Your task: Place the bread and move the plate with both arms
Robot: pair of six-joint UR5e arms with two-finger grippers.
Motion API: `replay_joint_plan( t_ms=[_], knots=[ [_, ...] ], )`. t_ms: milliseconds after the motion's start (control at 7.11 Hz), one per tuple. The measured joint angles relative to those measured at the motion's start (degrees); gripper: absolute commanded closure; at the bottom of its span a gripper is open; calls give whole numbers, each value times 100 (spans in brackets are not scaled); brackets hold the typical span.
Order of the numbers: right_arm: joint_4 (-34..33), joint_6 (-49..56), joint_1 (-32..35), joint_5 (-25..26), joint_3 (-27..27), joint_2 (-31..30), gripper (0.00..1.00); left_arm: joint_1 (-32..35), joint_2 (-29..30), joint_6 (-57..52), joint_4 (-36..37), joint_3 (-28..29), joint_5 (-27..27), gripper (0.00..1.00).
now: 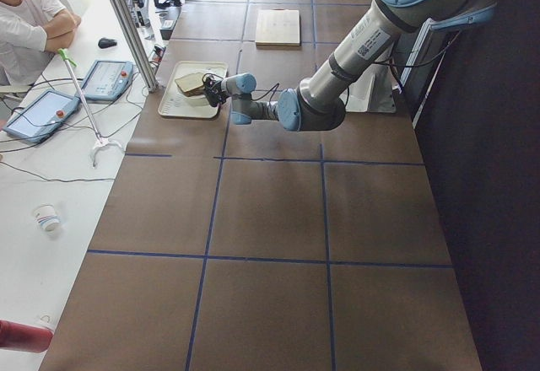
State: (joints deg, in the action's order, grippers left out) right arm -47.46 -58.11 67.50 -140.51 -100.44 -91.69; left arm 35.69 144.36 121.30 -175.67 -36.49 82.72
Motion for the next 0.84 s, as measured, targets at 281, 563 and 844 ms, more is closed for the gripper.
replay_joint_plan(
  t_ms=[281,563,844],
  knots=[
    [0,3,0,11,2,-11,0,6,-393,-190,31,-533,51,56],
    [-2,47,22,21,9,-32,0,89,-971,-321,233,-1453,301,44],
    [-30,410,165,24,59,-133,0,297,-1615,-920,1216,-2786,864,44]
  ],
)
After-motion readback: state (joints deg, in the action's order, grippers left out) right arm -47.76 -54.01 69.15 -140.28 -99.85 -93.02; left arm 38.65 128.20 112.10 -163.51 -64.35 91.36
